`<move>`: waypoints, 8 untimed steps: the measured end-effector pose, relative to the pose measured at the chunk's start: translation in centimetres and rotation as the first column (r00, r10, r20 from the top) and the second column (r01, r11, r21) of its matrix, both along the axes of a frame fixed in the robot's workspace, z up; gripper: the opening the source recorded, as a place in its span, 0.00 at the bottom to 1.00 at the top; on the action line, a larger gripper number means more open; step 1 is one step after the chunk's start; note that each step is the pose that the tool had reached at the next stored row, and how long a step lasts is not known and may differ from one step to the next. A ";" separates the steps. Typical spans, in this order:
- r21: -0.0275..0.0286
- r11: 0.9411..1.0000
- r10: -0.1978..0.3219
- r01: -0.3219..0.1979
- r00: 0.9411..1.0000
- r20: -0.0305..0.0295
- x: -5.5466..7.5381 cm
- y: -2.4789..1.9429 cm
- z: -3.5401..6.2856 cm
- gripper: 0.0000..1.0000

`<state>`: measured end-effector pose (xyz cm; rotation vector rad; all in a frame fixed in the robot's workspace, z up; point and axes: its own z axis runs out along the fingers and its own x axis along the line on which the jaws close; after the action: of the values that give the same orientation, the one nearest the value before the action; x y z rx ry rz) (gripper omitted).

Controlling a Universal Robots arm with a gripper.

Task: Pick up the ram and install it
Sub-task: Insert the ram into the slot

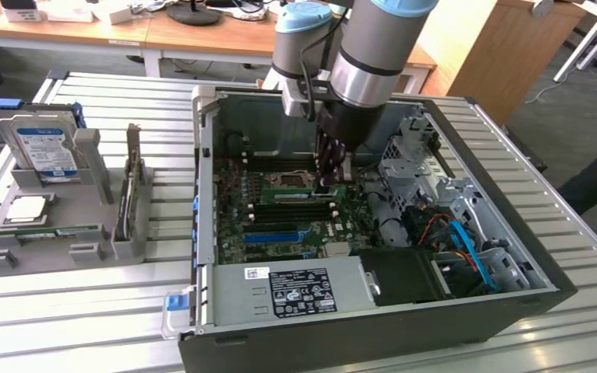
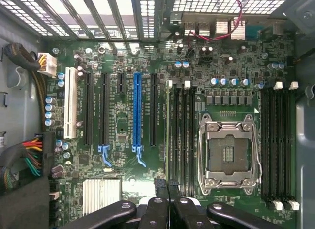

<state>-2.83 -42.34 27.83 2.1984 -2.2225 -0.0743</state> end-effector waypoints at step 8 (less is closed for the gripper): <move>0.000 1.000 0.000 0.000 1.000 0.000 0.0 0.75 -0.08 0.12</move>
<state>-2.81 -41.59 27.75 2.1987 -2.2221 -0.0743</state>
